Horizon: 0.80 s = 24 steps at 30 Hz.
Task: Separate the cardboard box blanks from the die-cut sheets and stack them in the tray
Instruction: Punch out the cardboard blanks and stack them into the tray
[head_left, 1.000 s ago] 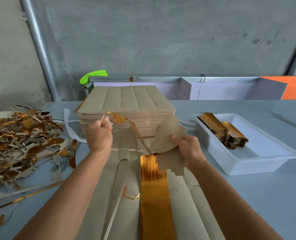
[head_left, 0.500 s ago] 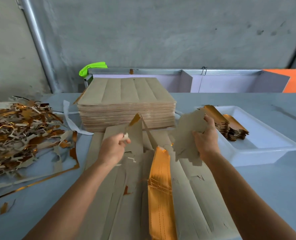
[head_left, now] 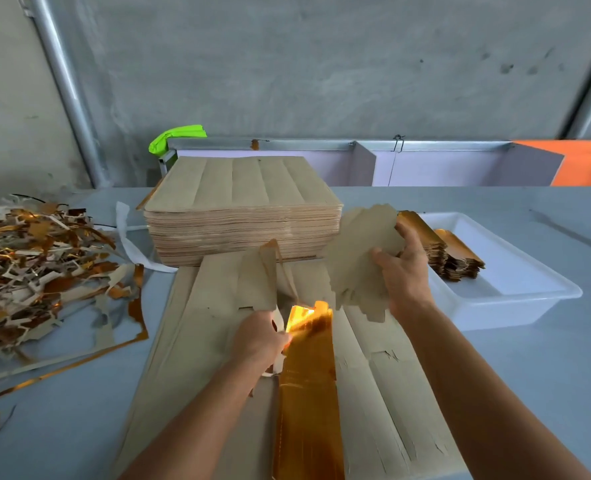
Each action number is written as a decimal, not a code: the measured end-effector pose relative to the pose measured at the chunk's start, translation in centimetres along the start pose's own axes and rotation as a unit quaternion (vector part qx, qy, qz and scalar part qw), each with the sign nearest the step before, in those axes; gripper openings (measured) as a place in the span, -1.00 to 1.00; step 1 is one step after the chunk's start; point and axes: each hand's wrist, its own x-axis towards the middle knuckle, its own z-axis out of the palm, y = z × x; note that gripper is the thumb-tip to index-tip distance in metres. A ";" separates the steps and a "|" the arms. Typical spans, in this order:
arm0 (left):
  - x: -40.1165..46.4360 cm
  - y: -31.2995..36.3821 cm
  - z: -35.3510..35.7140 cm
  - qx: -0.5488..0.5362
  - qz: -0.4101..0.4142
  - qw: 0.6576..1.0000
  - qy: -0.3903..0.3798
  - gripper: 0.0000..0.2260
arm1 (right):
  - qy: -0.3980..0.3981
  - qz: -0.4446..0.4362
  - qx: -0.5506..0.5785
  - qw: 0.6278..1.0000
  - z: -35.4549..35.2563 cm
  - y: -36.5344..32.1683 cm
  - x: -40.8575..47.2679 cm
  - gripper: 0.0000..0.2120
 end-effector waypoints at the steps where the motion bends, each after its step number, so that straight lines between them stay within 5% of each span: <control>1: 0.0 -0.2 0.1 0.000 0.000 1.000 0.000 -0.56 | 0.029 -0.007 0.019 0.999 -0.3 -0.2 0.3 -0.50; 9: 0.2 -0.7 -0.3 -0.063 -0.005 0.998 -0.011 -0.68 | 0.179 -0.039 0.011 0.983 -2.7 -0.6 1.6 -0.43; 12: 0.2 -0.9 -0.3 -0.056 -0.011 0.998 -0.017 -0.89 | 0.202 -0.021 -0.006 0.979 -3.1 -0.3 1.7 -0.43; 16: 0.2 -0.7 -0.4 -0.045 -0.010 0.999 -0.027 -0.91 | 0.182 -0.012 0.004 0.983 -2.7 -0.2 1.5 -0.43; 19: 0.1 -0.8 0.0 -0.045 -0.009 0.998 -0.036 -0.70 | 0.158 -0.022 0.001 0.987 -2.2 -0.4 1.4 -0.43; 24: -0.2 -0.9 0.2 -0.037 -0.023 0.998 -0.038 -0.65 | 0.213 -0.053 0.039 0.975 -3.1 -1.7 2.2 -0.42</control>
